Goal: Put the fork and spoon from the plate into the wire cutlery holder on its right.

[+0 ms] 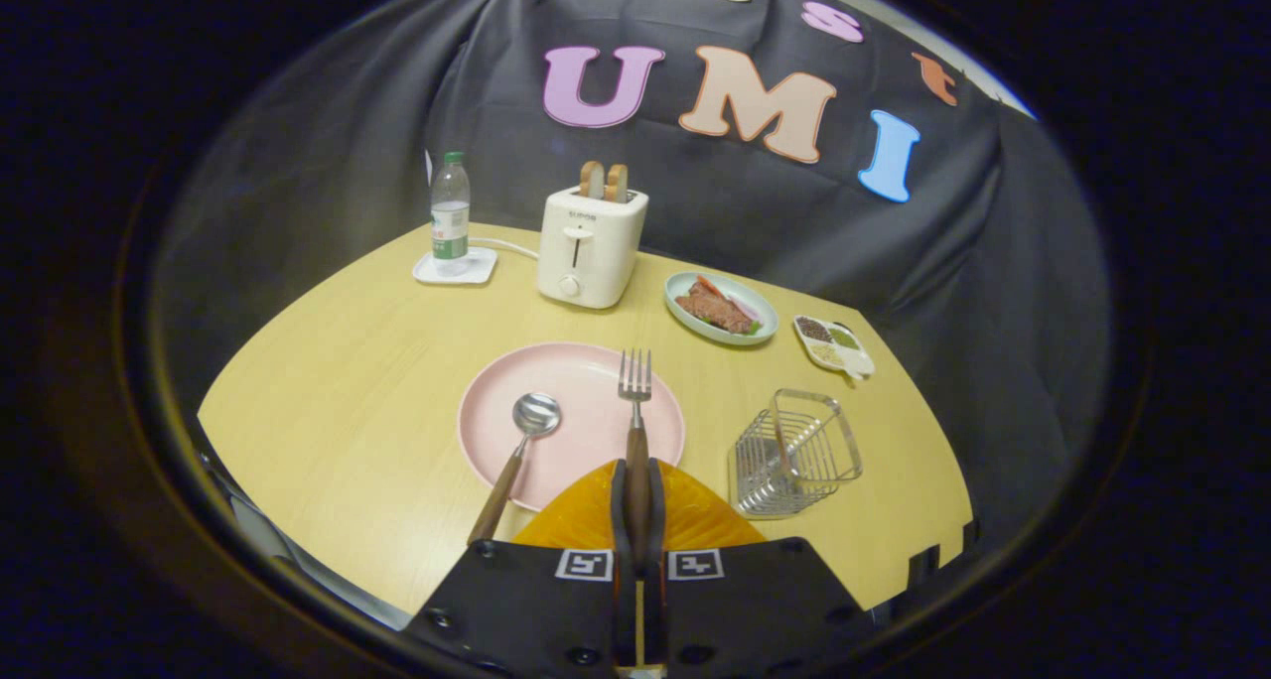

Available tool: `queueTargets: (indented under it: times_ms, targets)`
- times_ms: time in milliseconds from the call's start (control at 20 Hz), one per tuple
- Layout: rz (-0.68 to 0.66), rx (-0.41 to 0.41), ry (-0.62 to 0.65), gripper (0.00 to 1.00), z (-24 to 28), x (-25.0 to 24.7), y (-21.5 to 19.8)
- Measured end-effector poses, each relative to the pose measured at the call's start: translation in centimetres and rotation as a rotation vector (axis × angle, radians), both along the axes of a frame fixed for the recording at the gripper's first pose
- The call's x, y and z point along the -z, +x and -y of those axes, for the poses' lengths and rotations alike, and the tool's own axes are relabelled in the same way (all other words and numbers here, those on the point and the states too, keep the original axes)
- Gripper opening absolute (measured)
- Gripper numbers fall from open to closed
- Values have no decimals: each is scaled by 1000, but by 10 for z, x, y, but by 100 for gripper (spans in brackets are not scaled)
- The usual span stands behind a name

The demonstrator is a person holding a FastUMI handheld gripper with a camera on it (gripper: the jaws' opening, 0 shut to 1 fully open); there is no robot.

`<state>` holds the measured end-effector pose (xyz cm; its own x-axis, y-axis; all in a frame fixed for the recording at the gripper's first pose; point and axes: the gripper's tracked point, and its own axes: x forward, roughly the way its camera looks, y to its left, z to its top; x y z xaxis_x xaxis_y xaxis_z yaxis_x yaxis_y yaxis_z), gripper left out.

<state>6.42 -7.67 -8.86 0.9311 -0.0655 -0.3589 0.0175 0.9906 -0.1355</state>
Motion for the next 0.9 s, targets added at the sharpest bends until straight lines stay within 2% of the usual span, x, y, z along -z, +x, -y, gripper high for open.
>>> queueTargets:
  times_ms: [200, 500, 700, 900]
  targets:
    - [-4, 66, 7, 6, 24, -33, -1]
    - [-78, 282, 99, 6, 66, -63, -2]
    - [-179, 395, 151, 6, 82, -60, -2]
    - [-306, 471, 241, 6, 85, -37, -1]
